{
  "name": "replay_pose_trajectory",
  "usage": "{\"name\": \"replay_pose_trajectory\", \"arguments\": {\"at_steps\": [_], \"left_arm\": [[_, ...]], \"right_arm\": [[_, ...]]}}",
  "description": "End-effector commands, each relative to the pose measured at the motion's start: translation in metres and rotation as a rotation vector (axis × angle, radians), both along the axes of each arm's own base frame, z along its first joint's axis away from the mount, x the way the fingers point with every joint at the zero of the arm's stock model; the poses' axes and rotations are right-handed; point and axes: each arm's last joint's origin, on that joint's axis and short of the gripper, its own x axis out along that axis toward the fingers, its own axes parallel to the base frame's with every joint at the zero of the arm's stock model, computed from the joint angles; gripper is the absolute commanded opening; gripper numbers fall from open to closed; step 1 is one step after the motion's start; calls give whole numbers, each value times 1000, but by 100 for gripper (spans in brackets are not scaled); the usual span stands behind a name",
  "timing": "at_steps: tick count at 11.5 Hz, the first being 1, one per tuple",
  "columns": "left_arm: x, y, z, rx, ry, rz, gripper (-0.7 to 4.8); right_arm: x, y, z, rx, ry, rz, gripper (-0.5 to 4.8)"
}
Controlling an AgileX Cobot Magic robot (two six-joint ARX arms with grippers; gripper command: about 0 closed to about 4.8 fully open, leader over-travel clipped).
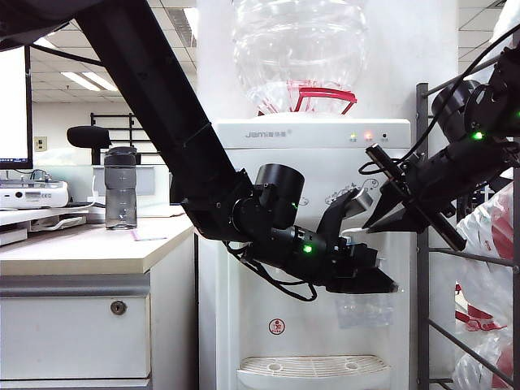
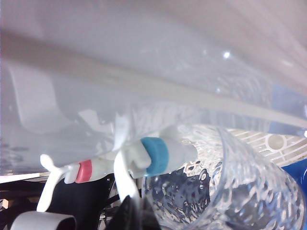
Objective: Pick up the plastic mug from the left desk, go to the cold water outlet of the water dispenser, press the vertical switch to get some water, then put the mug back on the desk.
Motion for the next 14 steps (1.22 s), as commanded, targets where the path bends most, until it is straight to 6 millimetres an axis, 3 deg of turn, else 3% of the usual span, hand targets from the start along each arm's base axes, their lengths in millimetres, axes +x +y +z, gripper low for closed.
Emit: {"name": "replay_pose_trajectory", "arguments": {"at_steps": [1,9,10,11,12,14], "left_arm": [[1,-2,9,-28,-39,-7,-6],[2,-2,10,-29,-40,-6,-6],[2,-2,10,-29,-40,-6,-6],[2,-2,10,-29,-40,-7,-6],[2,-2,10,-29,-40,-7,-6],[1,-2,10,-31,-37,-9,-6]], "right_arm": [[-3,4,-24,-37,100,0,-5],[-1,6,-21,2,65,42,-4],[-1,6,-20,11,56,52,48],[-1,6,-20,16,56,58,158],[-1,6,-20,22,59,65,190],[-2,2,-19,38,77,75,189]]}}
